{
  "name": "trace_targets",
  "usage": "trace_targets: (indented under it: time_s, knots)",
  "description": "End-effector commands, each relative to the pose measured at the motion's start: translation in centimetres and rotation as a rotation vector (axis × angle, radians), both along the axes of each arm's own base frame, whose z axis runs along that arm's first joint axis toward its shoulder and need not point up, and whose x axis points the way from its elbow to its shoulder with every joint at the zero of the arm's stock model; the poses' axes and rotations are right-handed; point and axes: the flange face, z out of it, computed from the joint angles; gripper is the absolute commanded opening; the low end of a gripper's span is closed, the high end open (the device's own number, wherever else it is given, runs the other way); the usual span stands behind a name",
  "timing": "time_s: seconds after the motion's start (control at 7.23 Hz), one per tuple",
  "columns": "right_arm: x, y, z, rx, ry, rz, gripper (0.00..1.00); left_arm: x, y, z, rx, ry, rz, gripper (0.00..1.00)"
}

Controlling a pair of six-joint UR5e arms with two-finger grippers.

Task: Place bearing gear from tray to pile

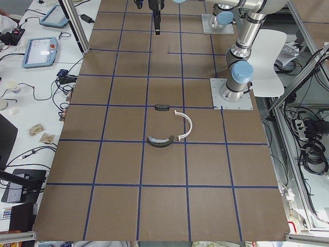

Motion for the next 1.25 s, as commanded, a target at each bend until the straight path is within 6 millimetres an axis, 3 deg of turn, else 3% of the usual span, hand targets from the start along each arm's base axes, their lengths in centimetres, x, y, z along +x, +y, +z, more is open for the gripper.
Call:
trace_targets:
  time_s: [0.0, 0.14, 0.28, 0.55, 0.83, 0.97, 1.11]
  knots:
    - [-2.0, -1.0, -0.4, -0.031, 0.025, 0.245, 1.0, -0.1, -0.1, 0.3, -0.007, 0.0, -0.002, 1.0]
    - [-5.2, -1.2, -0.7, -0.013, 0.036, 0.289, 1.0, 0.0, -0.1, 0.1, -0.003, 0.0, -0.002, 1.0]
    - [-9.8, -1.3, -0.5, -0.029, 0.055, 0.39, 1.0, 0.0, -0.1, 0.3, -0.006, 0.0, 0.0, 1.0]
    - [-21.5, 0.1, -0.4, -0.013, 0.068, 0.48, 1.0, 0.0, -0.2, 0.2, -0.004, 0.0, 0.0, 1.0]
    - [-31.4, 2.6, -1.0, 0.026, 0.104, 0.532, 1.0, 0.1, -0.1, 0.1, -0.001, 0.0, 0.002, 1.0]
    - [-36.0, 3.8, -2.1, 0.038, 0.114, 0.613, 1.0, 0.1, 0.0, -0.1, 0.002, 0.0, 0.0, 1.0]
    - [-42.3, 4.7, -5.1, 0.069, 0.112, 0.668, 1.0, 0.1, 0.0, -0.1, 0.002, -0.002, 0.0, 1.0]
